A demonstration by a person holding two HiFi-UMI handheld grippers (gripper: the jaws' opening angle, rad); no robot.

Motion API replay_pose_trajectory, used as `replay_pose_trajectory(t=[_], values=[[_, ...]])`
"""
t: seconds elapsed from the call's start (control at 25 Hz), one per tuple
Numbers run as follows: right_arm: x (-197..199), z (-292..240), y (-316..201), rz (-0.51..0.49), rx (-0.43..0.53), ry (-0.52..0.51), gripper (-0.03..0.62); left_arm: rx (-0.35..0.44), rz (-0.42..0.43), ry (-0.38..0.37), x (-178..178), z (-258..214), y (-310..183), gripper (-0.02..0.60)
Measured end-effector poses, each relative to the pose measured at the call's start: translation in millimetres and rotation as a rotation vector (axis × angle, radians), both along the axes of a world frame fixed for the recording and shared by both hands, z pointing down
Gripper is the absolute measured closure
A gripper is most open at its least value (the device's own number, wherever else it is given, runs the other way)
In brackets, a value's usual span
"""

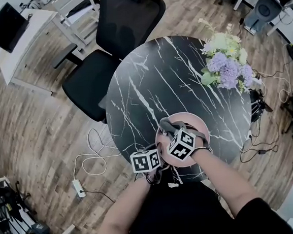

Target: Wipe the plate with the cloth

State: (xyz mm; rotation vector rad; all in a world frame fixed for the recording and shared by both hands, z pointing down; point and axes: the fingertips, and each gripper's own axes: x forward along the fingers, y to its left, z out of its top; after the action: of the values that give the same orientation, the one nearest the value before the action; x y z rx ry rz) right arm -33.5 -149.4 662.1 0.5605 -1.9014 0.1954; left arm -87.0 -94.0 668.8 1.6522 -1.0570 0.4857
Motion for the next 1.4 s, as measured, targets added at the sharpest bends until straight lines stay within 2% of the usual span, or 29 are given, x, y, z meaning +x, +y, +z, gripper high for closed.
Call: replay_pose_trajectory(t=[0.2,0.32,0.6,0.76,0.88,1.2,1.4], values=[[-13,0,21,-0.022,-0.044,-0.087,0.488,0.008,-0.018,0.013,2,0,1,0.548],[-15,-4,31,0.006,-0.095,-0.163,0.488,0.019,-0.036,0.006,1,-3,-2,0.549],[-22,-13,47,0.17,-0.217,-0.343,0.488,0.024,-0.07,-0.016,-4,-2,-3,0.551],[-21,-8,56,0.315,-0.326,-0.418,0.488,0.025,-0.084,0.01,0,-2,-2,0.551],[-16,-2,58,0.377,-0.352,-0.407,0.488,0.027,-0.094,0.009,0,-2,-1,0.551],[0,2,50,0.306,-0.231,-0.294,0.488,0.027,-0.086,0.025,3,-1,-1,0.551],[26,0,40,0.338,-0.181,-0.231,0.487,0.026,-0.086,0.03,3,-1,0,0.551]])
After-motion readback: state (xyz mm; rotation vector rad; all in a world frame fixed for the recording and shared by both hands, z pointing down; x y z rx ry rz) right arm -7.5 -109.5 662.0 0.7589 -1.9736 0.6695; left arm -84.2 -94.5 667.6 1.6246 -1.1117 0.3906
